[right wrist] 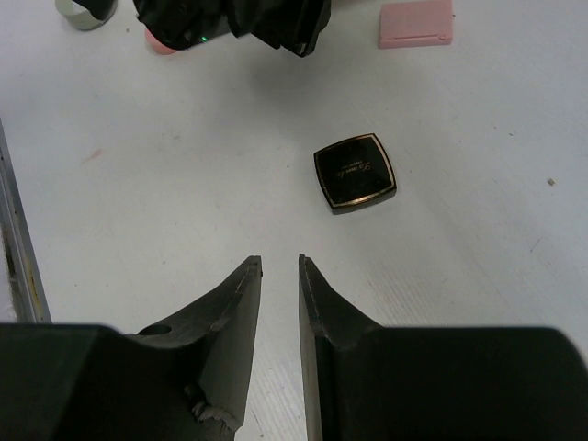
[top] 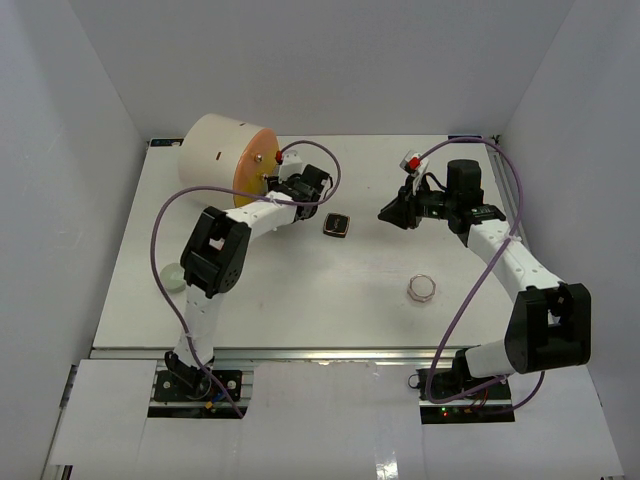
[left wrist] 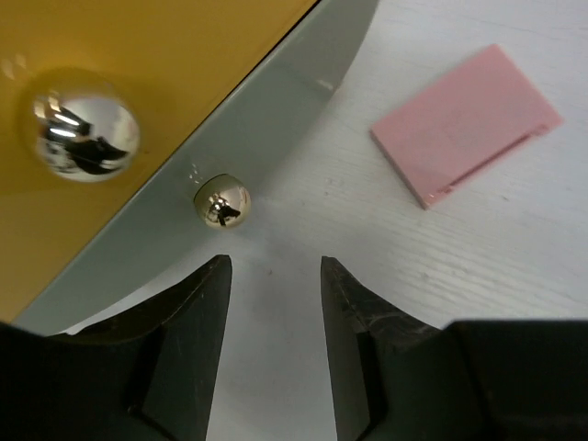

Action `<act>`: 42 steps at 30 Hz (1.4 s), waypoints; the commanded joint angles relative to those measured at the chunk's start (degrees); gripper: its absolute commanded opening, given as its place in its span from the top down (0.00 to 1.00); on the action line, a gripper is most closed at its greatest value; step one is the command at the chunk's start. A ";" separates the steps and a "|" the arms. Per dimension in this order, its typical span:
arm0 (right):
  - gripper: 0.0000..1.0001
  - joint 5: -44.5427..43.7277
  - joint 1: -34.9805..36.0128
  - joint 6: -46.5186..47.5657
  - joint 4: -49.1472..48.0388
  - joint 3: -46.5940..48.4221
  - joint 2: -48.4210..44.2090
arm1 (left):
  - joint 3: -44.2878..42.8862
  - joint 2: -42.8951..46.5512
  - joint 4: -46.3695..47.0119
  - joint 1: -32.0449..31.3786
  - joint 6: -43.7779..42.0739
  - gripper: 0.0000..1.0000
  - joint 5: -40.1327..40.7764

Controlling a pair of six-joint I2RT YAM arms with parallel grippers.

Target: Organize the makeup

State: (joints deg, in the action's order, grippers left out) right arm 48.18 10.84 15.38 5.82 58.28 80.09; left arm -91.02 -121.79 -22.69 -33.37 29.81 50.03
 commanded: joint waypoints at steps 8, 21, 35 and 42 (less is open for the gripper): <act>0.70 1.21 -0.85 -0.43 -1.69 0.11 1.79 | -10.45 -7.28 -0.07 -0.64 6.81 0.51 19.76; 0.70 1.63 -1.61 -0.52 -1.69 0.17 2.02 | -11.27 -9.86 0.54 -0.38 5.08 0.42 22.16; 0.70 2.09 -2.56 -0.85 -1.71 0.17 1.97 | -13.09 -12.29 0.61 0.19 3.37 0.45 21.18; 0.70 2.25 -2.89 -1.03 -1.78 0.17 1.84 | -13.61 -12.84 0.89 1.39 2.15 0.56 21.88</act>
State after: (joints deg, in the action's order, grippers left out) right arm 48.64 8.59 15.08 5.82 58.28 82.02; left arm -102.49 -134.49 -22.79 -33.26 32.71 71.13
